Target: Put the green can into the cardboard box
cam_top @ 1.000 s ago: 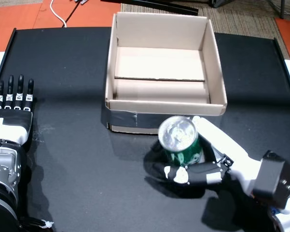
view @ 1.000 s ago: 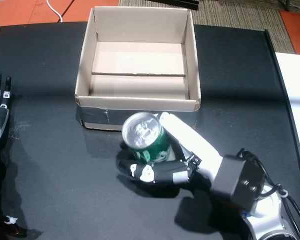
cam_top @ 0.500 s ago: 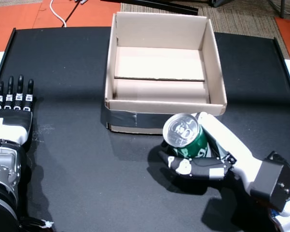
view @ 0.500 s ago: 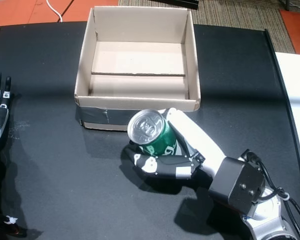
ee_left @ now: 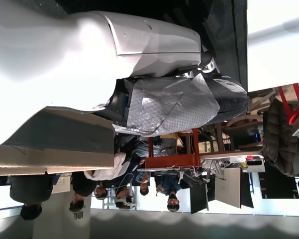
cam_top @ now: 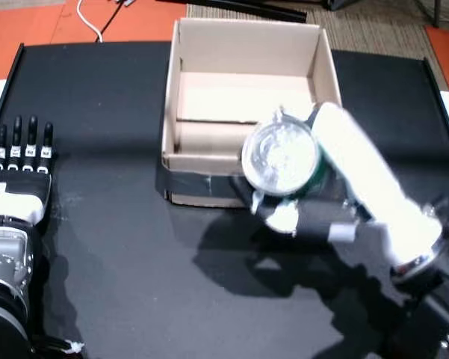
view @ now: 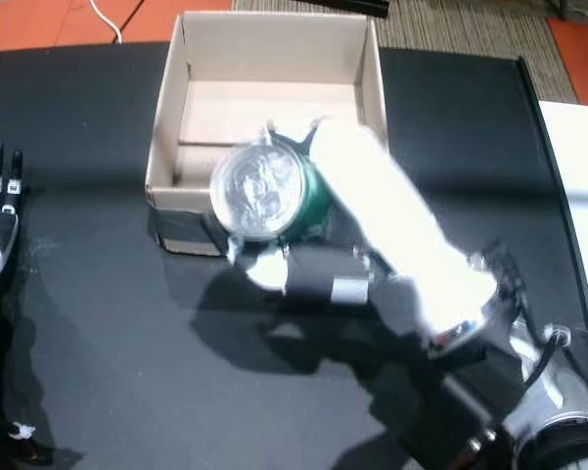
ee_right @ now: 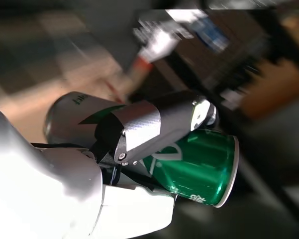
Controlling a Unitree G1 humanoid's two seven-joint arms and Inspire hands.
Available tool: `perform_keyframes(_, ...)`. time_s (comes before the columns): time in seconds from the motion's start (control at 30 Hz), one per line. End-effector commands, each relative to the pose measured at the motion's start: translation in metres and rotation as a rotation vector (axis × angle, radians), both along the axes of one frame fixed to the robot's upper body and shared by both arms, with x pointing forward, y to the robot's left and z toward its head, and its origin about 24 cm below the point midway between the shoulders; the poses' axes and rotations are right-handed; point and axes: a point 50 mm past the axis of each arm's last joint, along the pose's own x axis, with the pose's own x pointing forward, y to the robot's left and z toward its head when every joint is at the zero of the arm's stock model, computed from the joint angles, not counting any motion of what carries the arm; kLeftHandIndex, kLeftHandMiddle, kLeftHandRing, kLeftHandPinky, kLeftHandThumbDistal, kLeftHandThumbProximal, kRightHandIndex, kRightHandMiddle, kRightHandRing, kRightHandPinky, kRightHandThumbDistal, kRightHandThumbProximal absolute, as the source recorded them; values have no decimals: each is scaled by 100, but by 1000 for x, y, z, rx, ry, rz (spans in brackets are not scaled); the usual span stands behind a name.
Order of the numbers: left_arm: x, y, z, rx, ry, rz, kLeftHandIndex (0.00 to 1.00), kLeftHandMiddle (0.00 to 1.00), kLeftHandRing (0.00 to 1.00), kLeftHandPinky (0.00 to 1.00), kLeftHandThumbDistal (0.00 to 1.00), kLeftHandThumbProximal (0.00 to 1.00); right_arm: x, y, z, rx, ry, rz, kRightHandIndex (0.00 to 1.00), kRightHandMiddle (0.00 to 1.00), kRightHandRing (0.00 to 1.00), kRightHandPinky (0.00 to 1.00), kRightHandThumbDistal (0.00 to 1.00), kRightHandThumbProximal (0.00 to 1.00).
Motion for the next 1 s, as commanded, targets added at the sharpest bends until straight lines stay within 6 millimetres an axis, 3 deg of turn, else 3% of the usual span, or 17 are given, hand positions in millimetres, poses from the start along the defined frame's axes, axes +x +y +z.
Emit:
perform_keyframes(0.0, 0, -2, -1, 7, 14, -1, 67, 68, 77, 90, 0, 100, -1, 2, 26, 121, -140, 34, 0, 4, 3, 9, 18, 44)
perform_keyframes(0.1, 0, -3, -2, 5, 6, -1, 67, 68, 77, 90, 0, 100, 2, 5, 50, 271, -250, 10, 0, 0, 0, 3, 8, 62)
perform_keyframes(0.2, 0, -4, -2, 6, 7, -1, 64, 67, 75, 87, 0, 100, 7, 8, 72, 360, -329, -22, 0, 0, 0, 0, 1, 50)
perform_keyframes(0.3, -1, -4, -2, 11, 7, -5, 65, 68, 78, 87, 0, 98, 17, 8, 94, 384, -425, -144, 0, 0, 0, 0, 0, 60)
perform_keyframes(0.43, -2, -5, -4, 8, -8, -13, 66, 69, 79, 89, 0, 97, 33, 9, 121, 355, -647, -342, 0, 0, 0, 1, 5, 68)
perform_keyframes(0.57, -2, -5, -5, -6, -9, -17, 66, 68, 78, 88, 0, 92, 43, 13, 150, 333, -774, -364, 0, 0, 0, 5, 16, 67)
perform_keyframes(0.63, -2, -5, -5, -9, -6, -17, 67, 68, 77, 88, 0, 92, 47, 15, 163, 327, -802, -378, 0, 0, 0, 5, 24, 75)
perform_keyframes(0.7, -2, -5, -5, -11, -7, -19, 68, 70, 78, 90, 0, 95, 52, 16, 174, 313, -813, -419, 0, 0, 0, 5, 24, 81)
perform_keyframes(0.83, -2, -5, -4, -3, 4, -19, 69, 70, 79, 91, 0, 100, 64, 22, 186, 210, -672, -462, 0, 0, 0, 9, 27, 73)
perform_keyframes(0.97, -2, -6, -5, -8, -3, -18, 71, 71, 80, 92, 0, 100, 78, 27, 195, 61, -455, -489, 0, 0, 0, 16, 18, 48)
